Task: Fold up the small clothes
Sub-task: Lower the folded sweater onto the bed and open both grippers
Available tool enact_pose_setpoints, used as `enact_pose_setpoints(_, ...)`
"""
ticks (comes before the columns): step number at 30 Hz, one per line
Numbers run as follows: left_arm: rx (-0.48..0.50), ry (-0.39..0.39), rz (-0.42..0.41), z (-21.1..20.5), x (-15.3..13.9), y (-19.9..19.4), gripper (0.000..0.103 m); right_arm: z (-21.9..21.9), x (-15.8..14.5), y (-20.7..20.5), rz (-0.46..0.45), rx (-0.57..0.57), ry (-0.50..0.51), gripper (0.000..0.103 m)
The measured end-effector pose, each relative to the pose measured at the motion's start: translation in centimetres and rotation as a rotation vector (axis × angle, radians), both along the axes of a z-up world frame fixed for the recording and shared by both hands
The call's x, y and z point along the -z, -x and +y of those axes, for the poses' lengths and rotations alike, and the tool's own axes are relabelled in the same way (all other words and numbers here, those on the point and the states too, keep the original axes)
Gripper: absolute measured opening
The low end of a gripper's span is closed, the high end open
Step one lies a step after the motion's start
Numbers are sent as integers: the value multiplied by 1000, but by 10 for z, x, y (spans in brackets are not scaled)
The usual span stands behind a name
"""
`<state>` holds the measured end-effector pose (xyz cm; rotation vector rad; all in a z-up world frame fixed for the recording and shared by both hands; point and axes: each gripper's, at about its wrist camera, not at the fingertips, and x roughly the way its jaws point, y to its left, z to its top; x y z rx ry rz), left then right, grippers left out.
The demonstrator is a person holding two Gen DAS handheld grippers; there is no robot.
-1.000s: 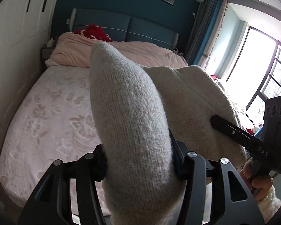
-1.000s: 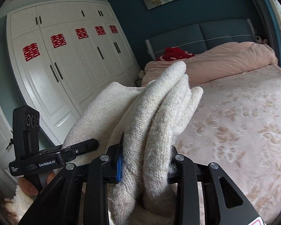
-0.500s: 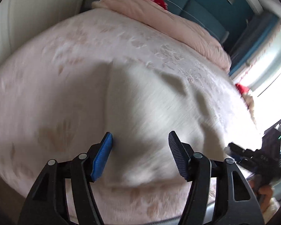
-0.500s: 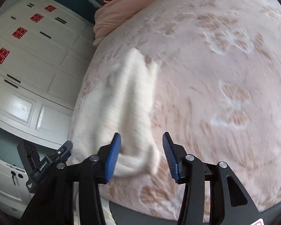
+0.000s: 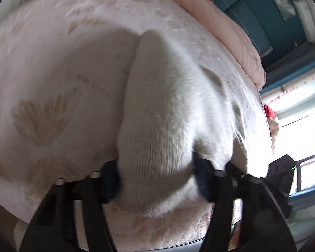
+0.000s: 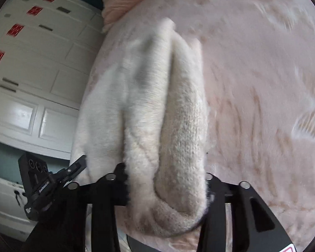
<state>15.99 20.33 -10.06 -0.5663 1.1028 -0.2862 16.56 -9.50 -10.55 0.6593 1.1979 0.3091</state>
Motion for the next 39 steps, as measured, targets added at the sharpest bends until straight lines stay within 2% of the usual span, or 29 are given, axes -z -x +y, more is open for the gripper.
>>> enact_pose_setpoints(1,18,5,-33,-2,-14,3,44,2,-22,-1,-55,-20,32,32)
enact_pose_setpoints(3,38,26,-91,-3,-31,7,44,3,-61,0,-144,-37,93,32)
enact_pose_setpoints(5,55,28,-131,-6,-41,10,44,1,-77,0,-178,-53,120,34)
enact_pose_setpoints(7,78,-19,-117,-15,-29,10,46,-3,-54,-4,-116,-72,155,41)
enact_pose_setpoints(8,91,-84,-84,-23,-13,8,50,-1,-25,-5,-35,-109,189,42)
enact_pose_setpoints(9,100,-133,-42,-29,3,7,53,-6,-2,-2,41,-118,218,47)
enact_pose_setpoints(10,98,-156,-24,-31,12,10,58,-14,9,6,64,-86,180,48)
enact_pose_setpoints(11,68,-150,-57,-29,7,18,60,-26,3,17,27,-7,96,48)
enact_pose_setpoints(12,56,-163,-79,-28,-1,24,60,-36,-7,25,2,39,74,48)
enact_pose_setpoints(14,54,-261,-141,-29,-30,39,59,-43,-37,35,-57,87,157,50)
enact_pose_setpoints(16,63,-331,-207,-32,-50,50,59,-37,-71,44,-139,65,274,44)
enact_pose_setpoints(17,77,-396,-239,-37,-61,57,59,-28,-87,49,-188,33,326,31)
enact_pose_setpoints(18,88,-428,-246,-40,-65,59,59,-18,-96,51,-211,-1,361,21)
enact_pose_setpoints(19,102,-449,-244,-45,-67,59,59,-6,-99,51,-220,-51,387,16)
enact_pose_setpoints(20,115,-453,-226,-49,-64,58,59,1,-95,52,-217,-101,404,6)
enact_pose_setpoints(21,118,-447,-197,-51,-55,55,59,15,-85,50,-201,-159,440,2)
enact_pose_setpoints(22,119,-443,-168,-52,-45,51,59,25,-70,48,-171,-199,481,2)
enact_pose_setpoints(23,119,-455,-111,-53,-29,45,60,33,-43,42,-102,-240,513,0)
enact_pose_setpoints(24,117,-465,-62,-52,-14,41,61,31,-19,43,-52,-258,513,0)
enact_pose_setpoints(25,114,-456,-24,-51,-3,38,61,33,-7,41,-49,-252,505,0)
enact_pose_setpoints(27,84,-424,-5,-44,3,40,61,38,-18,40,-60,-244,536,0)
enact_pose_setpoints(31,85,-490,-53,-48,-27,50,59,41,-72,52,-141,-211,554,0)
enact_pose_setpoints(33,86,-552,-109,-56,-47,60,59,37,-99,61,-205,-155,602,9)
enact_pose_setpoints(35,93,-574,-146,-67,-63,70,60,31,-117,70,-230,-111,628,12)
enact_pose_setpoints(37,100,-579,-165,-74,-74,79,66,23,-126,75,-231,-77,630,22)
enact_pose_setpoints(38,100,-581,-177,-79,-79,84,71,19,-130,81,-230,-59,638,37)
enact_pose_setpoints(39,96,-581,-195,-82,-84,90,74,20,-130,86,-232,-49,645,43)
